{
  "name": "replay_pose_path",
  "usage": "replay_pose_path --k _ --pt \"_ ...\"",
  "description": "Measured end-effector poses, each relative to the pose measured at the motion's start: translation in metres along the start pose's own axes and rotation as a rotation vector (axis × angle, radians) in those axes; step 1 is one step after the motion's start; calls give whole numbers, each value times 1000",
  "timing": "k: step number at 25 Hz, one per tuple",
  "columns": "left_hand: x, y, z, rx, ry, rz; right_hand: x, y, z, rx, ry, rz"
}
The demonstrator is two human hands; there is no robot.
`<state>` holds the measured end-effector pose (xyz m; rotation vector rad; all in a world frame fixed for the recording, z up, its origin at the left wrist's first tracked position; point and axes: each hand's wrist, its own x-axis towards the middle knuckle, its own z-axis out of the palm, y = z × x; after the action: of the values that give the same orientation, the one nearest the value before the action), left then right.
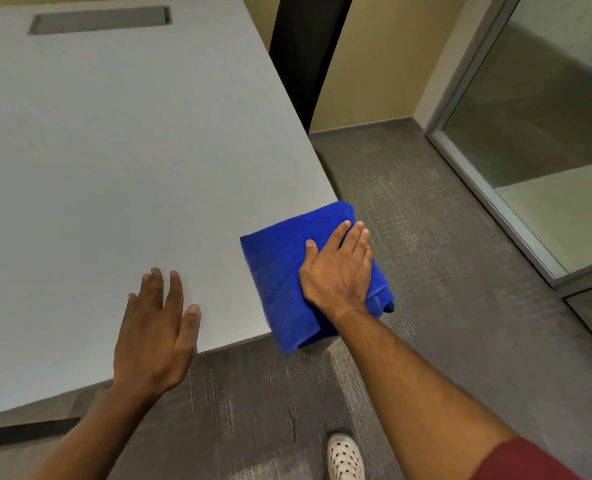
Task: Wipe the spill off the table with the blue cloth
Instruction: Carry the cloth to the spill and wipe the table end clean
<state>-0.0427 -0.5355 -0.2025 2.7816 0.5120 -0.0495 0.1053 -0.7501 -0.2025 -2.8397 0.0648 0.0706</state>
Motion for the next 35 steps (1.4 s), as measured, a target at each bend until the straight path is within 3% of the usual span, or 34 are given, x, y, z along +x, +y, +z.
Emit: replay_pose_path --k 10,16,23,28,35 --pt "78 19 -9 -54 39 -80 59 15 -13 244 -133 -103" --pt "133 33 -2 28 35 -67 115 32 -17 721 -482 -160" --pt "156 35 3 114 30 -49 180 -5 -13 657 -499 -215" --pt "156 39 2 110 33 -55 141 27 -11 758 -536 -266" --pt "155 41 2 129 43 -61 183 -5 -12 591 -512 -312"
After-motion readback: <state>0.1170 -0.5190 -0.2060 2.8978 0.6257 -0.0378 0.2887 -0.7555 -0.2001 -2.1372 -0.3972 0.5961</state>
